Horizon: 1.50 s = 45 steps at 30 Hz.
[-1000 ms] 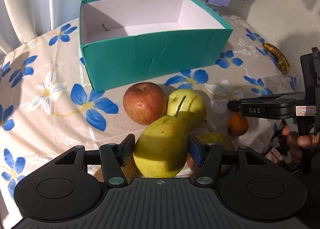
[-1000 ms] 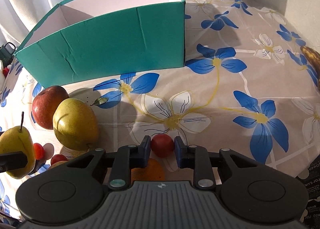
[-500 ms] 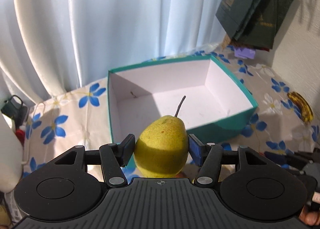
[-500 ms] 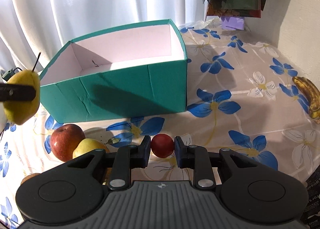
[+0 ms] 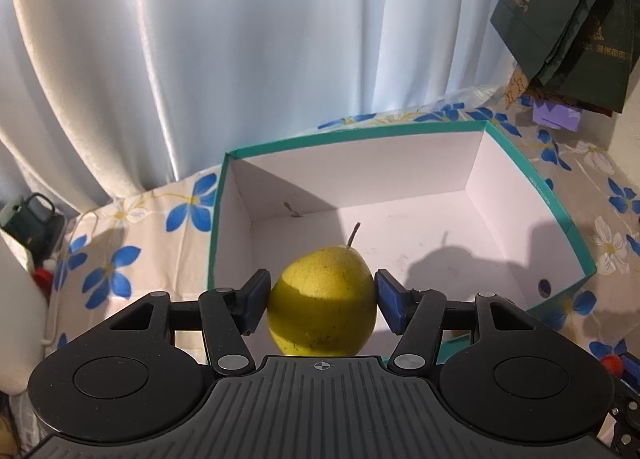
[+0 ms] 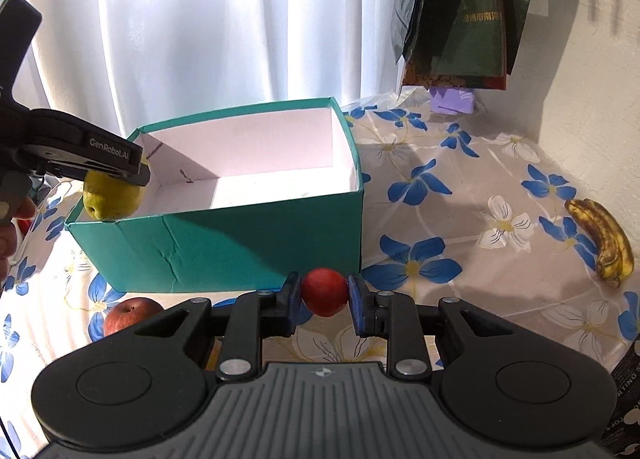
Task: Organize fruits
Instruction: 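Carry the pear toward the teal box with left while right grasps a cherry tomato, then lower the pear into the box and open the left gripper, then move the tomato over the box and open right gripper while left withdraws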
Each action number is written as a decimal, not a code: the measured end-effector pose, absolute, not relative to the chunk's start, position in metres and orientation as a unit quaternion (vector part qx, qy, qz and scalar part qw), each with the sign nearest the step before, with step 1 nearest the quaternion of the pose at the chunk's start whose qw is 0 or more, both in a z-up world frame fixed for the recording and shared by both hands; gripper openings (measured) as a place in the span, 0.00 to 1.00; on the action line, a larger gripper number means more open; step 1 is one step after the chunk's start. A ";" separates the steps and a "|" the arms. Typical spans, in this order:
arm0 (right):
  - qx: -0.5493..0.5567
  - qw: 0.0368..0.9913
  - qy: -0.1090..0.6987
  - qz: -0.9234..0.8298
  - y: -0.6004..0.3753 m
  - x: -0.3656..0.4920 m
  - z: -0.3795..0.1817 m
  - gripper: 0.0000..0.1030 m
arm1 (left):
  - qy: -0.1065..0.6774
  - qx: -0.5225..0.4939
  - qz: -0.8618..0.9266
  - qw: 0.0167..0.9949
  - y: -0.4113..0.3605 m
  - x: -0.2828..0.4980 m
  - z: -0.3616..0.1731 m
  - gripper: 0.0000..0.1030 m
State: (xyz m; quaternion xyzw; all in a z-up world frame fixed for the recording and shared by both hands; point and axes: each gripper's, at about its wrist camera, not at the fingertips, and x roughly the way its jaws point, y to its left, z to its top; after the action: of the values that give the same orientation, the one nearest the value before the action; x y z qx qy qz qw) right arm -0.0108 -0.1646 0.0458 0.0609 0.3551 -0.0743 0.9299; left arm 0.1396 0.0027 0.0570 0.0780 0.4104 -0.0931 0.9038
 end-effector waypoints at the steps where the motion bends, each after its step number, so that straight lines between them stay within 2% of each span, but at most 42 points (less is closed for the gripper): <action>1: 0.061 0.931 0.352 -0.077 -0.166 -0.011 0.047 0.24 | 0.414 0.078 -0.094 0.902 0.001 0.142 0.054 0.60; 15: 0.060 0.935 0.336 -0.094 -0.175 -0.007 0.050 0.24 | 0.460 0.090 -0.059 0.882 -0.006 0.164 0.006 0.60; 25: 0.029 0.948 0.304 -0.087 -0.169 0.004 0.062 0.24 | 0.460 0.079 -0.048 0.883 -0.005 0.170 0.000 0.59; 26: 0.027 0.949 0.302 -0.086 -0.168 0.006 0.062 0.24 | 0.454 0.081 -0.050 0.886 -0.006 0.169 0.002 0.61; 29: 0.024 0.951 0.298 -0.084 -0.166 0.009 0.065 0.24 | 0.439 0.082 -0.048 0.893 -0.007 0.166 0.011 0.81; 32: 0.022 0.953 0.292 -0.081 -0.166 0.012 0.066 0.24 | 0.423 0.080 -0.042 0.902 -0.001 0.156 0.023 0.81; 34: 0.021 0.954 0.288 -0.081 -0.166 0.013 0.067 0.24 | 0.415 0.064 -0.039 0.906 0.009 0.145 0.036 0.87; 35: 0.021 0.955 0.287 -0.080 -0.166 0.013 0.068 0.24 | 0.409 0.057 -0.035 0.910 0.014 0.138 0.043 0.95; 39: 0.017 0.957 0.278 -0.078 -0.165 0.016 0.071 0.24 | 0.383 0.039 -0.011 0.923 0.038 0.110 0.062 0.99; 45: 0.016 0.960 0.270 -0.072 -0.163 0.024 0.074 0.24 | 0.417 0.005 0.014 0.909 0.071 0.095 0.061 0.99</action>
State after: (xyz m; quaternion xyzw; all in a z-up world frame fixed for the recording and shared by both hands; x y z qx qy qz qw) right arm 0.0243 -0.1629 0.0743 0.0160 0.2696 -0.0719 0.9602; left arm 0.0948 0.0713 0.0609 0.0048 0.4166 0.0145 0.9090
